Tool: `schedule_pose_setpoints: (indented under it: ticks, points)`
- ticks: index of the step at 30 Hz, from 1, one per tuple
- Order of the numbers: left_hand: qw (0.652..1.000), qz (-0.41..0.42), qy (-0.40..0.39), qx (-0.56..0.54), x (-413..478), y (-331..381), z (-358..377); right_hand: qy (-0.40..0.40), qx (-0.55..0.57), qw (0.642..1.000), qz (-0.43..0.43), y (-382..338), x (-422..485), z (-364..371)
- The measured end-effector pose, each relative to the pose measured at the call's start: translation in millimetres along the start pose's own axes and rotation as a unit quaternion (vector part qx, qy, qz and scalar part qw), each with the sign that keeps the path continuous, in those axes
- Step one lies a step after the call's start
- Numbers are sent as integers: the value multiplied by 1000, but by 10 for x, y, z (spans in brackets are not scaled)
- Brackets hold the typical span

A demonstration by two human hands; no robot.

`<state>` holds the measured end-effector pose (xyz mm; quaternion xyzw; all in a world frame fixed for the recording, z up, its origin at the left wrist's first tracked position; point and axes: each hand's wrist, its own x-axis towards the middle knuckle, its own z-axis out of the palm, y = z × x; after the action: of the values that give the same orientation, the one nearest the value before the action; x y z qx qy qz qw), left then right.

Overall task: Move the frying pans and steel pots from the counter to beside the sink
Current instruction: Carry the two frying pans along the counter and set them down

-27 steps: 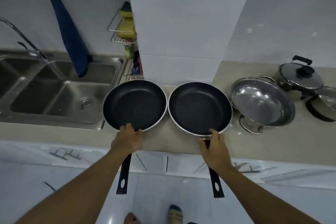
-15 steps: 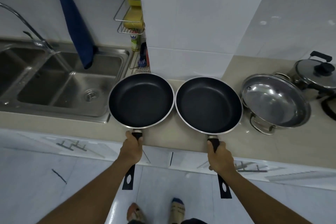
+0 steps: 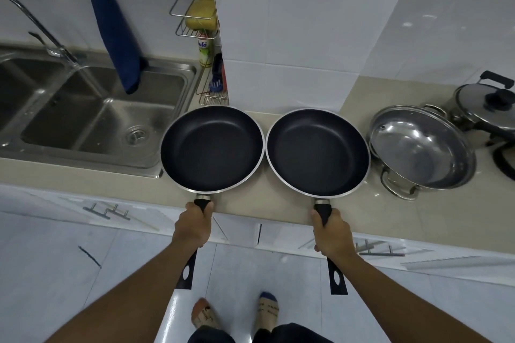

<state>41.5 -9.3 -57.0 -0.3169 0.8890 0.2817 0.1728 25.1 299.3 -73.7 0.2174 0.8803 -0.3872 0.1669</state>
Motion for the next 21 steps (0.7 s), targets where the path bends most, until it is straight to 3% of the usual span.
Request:
schedule_pose_setpoints:
  ticks: [6,13,21]
  points:
    - [998,-11,2,-61,-39,4,-39,-8,16,1000,18,-11,21,-7]
    - [990,-11,46,-136,-134,-34,-118,44,39,998,-15,-43,-62,69]
    - [983,-18,80,-163,-322,-543,-311,33,30,998,-36,-135,-437,266]
